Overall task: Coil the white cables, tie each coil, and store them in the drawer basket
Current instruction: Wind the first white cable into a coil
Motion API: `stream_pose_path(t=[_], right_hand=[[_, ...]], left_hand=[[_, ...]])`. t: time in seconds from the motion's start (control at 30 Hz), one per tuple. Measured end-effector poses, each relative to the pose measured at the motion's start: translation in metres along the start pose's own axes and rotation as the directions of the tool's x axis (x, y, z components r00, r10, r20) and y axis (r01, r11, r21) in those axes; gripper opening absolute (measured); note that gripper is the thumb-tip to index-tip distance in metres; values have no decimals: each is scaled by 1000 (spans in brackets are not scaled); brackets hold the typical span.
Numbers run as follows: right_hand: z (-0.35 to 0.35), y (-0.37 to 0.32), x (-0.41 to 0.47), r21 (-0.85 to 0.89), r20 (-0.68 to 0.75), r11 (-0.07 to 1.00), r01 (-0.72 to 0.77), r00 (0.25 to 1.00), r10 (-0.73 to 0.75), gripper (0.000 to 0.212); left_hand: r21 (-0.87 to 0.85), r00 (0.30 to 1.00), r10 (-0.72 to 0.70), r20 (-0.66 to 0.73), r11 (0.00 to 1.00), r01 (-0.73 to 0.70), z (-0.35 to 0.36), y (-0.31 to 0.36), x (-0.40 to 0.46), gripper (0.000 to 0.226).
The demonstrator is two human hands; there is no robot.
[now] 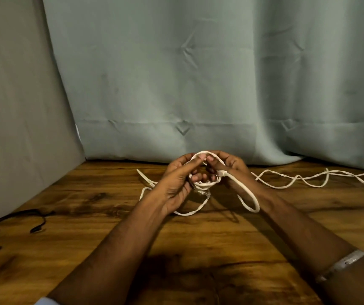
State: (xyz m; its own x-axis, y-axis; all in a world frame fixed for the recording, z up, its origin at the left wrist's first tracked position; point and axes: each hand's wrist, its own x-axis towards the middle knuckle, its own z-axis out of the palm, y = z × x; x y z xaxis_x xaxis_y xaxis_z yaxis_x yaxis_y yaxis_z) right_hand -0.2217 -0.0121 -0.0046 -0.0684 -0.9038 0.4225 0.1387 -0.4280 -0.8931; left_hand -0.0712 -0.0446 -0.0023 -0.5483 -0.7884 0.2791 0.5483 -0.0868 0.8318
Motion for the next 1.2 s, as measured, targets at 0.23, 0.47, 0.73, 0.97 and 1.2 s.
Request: stream_pose_path(t=[0.23,0.47,0.73,0.97,1.2], right_hand=[[-6,0,-6,78,34,993,-88,996,85,44],[-4,9,-6,38,-37,998,-57,998,59,34],[-4,14,-10,23,-45,1000,22,999,-21,33],[3,11,-13,-21,12,1000,15,1000,-15,27],[-3,6,-16,-648,139,656,387,907,-399,35]], left_hand=[[18,998,27,-56,999,-26,-4,-2,1,14],[172,976,108,-187,982,-75,-2,-7,5,20],[178,984,-174,34,970,165,4,7,-9,33],[319,994,-64,-92,943,91,1,0,-2,44],[272,956,71,-283,962,9,-3,5,5,35]])
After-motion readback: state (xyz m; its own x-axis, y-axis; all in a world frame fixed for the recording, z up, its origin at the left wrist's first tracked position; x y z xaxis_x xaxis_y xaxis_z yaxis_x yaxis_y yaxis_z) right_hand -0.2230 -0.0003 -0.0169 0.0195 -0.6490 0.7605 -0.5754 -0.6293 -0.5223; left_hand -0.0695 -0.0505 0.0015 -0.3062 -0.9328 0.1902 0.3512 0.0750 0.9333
